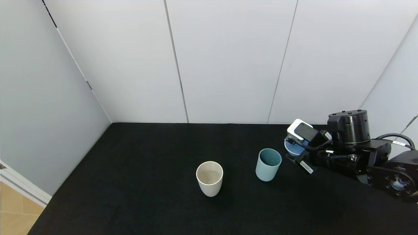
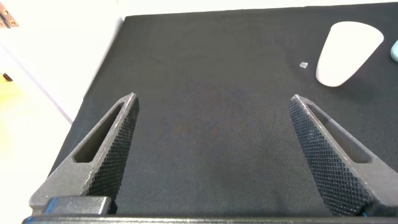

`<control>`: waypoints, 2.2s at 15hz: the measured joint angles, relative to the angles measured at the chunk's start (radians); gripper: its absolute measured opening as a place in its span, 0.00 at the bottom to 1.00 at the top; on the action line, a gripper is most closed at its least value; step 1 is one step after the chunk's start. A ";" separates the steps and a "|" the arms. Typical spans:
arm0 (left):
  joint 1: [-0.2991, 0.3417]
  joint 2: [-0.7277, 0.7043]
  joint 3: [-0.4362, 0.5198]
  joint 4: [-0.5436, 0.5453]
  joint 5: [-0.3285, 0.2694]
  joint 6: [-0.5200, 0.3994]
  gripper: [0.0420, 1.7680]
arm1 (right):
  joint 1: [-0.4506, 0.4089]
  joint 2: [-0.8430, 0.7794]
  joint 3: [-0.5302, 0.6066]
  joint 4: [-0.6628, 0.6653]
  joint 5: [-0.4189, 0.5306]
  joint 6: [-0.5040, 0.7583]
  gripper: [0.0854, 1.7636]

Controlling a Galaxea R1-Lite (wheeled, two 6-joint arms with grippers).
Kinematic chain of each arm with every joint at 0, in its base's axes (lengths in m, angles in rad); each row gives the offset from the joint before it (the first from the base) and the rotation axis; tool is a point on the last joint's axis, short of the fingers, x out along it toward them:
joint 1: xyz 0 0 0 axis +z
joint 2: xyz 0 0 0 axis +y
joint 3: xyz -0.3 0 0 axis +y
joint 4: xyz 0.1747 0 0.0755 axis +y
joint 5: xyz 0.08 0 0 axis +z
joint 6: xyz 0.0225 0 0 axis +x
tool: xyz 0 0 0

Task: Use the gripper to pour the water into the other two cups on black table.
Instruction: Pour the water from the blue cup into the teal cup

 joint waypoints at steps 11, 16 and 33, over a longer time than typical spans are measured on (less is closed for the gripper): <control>0.000 0.000 0.000 0.000 0.000 0.000 0.97 | -0.001 0.028 -0.038 0.000 -0.033 -0.194 0.74; 0.000 0.000 0.000 0.000 0.000 0.000 0.97 | 0.000 0.035 -0.049 -0.001 -0.038 -0.248 0.74; 0.000 0.000 0.000 0.000 0.000 0.000 0.97 | 0.027 0.067 -0.090 0.000 -0.139 -0.393 0.74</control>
